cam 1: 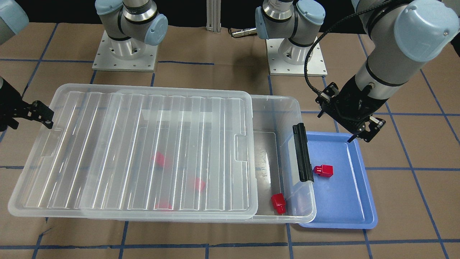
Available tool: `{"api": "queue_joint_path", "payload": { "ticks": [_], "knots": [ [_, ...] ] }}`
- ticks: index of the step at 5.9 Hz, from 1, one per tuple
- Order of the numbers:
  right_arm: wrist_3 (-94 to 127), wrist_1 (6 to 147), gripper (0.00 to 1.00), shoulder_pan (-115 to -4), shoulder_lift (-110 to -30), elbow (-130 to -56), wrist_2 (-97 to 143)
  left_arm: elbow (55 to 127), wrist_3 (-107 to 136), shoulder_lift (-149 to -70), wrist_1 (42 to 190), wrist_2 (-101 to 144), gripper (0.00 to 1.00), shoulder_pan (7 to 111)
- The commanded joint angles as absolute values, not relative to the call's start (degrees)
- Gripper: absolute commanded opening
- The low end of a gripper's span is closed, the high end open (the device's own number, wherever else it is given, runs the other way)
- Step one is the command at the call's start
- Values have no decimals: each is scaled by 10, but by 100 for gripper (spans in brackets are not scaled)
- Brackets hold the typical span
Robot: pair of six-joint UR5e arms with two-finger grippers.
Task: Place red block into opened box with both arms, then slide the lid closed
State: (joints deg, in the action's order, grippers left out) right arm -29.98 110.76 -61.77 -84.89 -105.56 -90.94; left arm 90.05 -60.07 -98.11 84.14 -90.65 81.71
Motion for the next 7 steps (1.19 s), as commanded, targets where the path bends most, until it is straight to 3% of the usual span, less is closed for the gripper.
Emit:
{"api": "queue_joint_path", "payload": {
  "ticks": [1,4,7],
  "knots": [
    [-340,1113,100,-567,-848,-1056,-909,977,-781,-983,730,-905,98,768],
    [-352,1128,100,-544,-856,-1055,-914,1053,-1054,-1054,576,-897,98,749],
    [-274,1078,100,-600,-926,-1034,-917,1069,-1078,-1118,530,-899,97,750]
  ]
}}
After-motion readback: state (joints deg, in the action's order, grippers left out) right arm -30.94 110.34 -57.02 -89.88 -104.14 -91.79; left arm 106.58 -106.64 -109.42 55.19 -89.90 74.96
